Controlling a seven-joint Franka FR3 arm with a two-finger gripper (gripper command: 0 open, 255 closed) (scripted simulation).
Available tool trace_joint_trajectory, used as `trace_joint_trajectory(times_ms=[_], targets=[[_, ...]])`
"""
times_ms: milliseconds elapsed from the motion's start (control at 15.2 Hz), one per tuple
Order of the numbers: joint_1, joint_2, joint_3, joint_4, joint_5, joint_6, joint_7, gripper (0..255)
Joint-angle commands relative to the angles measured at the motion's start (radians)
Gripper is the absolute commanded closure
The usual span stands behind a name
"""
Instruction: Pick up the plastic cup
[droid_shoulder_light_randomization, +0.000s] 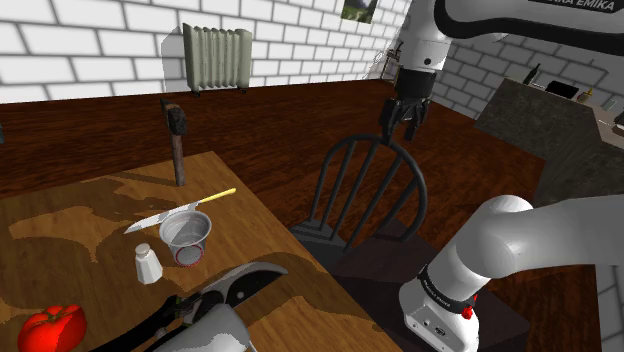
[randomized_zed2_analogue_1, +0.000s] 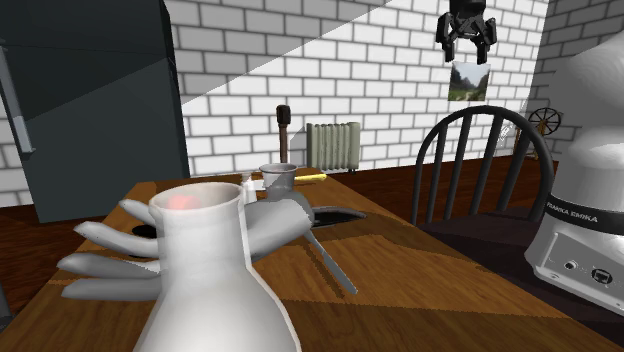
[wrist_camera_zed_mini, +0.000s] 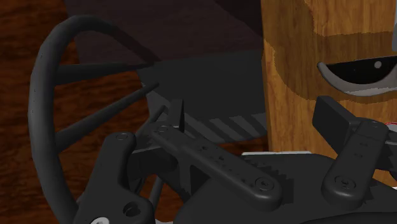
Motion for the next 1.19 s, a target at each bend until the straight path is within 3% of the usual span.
trace_joint_trajectory(times_ms=[0,594,1122], targets=[[0.000,0.000,0.000,0.000,0.000,0.000,0.000,0],[0.062,0.172,0.116,-0.064,0.101,0.292,0.057,0],[0.105,0.398,0.220,-0.031,0.146,0.541,0.107,0]])
